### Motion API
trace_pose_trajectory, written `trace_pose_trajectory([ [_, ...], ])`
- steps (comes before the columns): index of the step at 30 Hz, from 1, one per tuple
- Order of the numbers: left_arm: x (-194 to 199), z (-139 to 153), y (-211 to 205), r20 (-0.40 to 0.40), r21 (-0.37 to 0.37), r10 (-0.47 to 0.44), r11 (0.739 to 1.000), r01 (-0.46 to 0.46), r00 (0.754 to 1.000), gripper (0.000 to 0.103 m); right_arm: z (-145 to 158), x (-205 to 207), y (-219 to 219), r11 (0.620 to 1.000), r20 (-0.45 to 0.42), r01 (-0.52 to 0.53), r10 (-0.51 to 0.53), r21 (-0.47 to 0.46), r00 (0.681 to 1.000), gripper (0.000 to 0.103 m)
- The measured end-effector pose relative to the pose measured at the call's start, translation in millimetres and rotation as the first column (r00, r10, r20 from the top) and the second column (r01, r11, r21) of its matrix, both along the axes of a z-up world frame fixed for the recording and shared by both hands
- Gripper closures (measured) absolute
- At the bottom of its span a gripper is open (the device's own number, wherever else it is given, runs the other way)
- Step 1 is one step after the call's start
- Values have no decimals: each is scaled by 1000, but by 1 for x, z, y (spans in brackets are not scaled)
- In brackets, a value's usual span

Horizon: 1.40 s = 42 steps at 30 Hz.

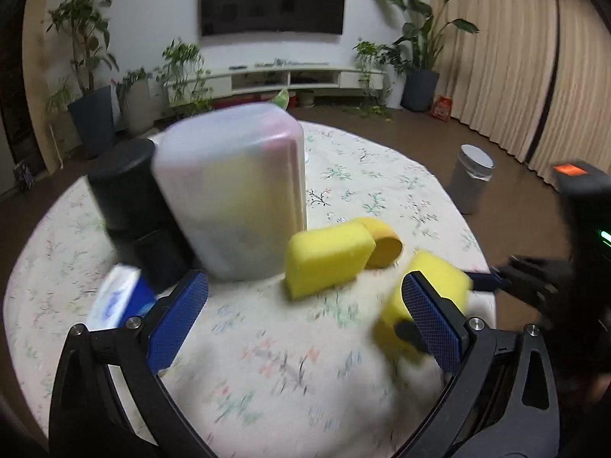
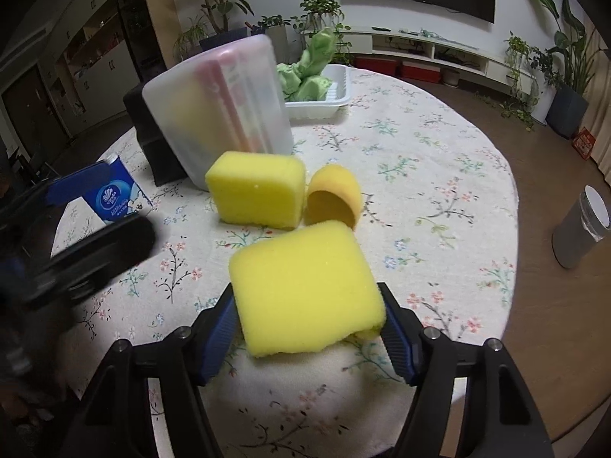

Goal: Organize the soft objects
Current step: 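Grasp a yellow rectangular sponge with the right gripper while the left grasps another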

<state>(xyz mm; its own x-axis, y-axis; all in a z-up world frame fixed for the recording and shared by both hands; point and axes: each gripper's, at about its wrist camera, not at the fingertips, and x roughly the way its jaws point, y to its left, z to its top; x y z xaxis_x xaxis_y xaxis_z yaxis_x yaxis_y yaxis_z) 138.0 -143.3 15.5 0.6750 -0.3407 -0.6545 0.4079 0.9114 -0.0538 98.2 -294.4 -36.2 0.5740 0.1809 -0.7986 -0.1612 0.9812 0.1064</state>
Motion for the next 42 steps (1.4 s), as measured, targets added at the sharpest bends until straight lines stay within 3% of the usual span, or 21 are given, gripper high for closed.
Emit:
trace_pose_trajectory([
  [3,16,-3,-9,-52,-33,31,999,-33,998,0,1,0,-9,1000,-15,14,-14,12,1000,32],
  [12,44,-20,-30,-93,0,93,996,-93,991,0,-3,1,-17,999,-41,9,-7,48,999,32],
  [26,52,-38,-43,-80,93,177,981,-169,981,1,-5,0,-18,998,-43,-5,8,62,999,32],
  [30,50,-36,-40,-73,85,176,982,-170,982,21,-5,-1,-17,998,-45,-7,10,60,999,32],
  [32,48,-35,-44,-71,79,156,986,-150,985,41,-5,-1,-16,998,-45,-9,12,59,999,32],
  [42,39,-31,-38,-63,40,133,991,-130,989,51,-5,-3,-13,999,-42,-15,18,49,999,33],
])
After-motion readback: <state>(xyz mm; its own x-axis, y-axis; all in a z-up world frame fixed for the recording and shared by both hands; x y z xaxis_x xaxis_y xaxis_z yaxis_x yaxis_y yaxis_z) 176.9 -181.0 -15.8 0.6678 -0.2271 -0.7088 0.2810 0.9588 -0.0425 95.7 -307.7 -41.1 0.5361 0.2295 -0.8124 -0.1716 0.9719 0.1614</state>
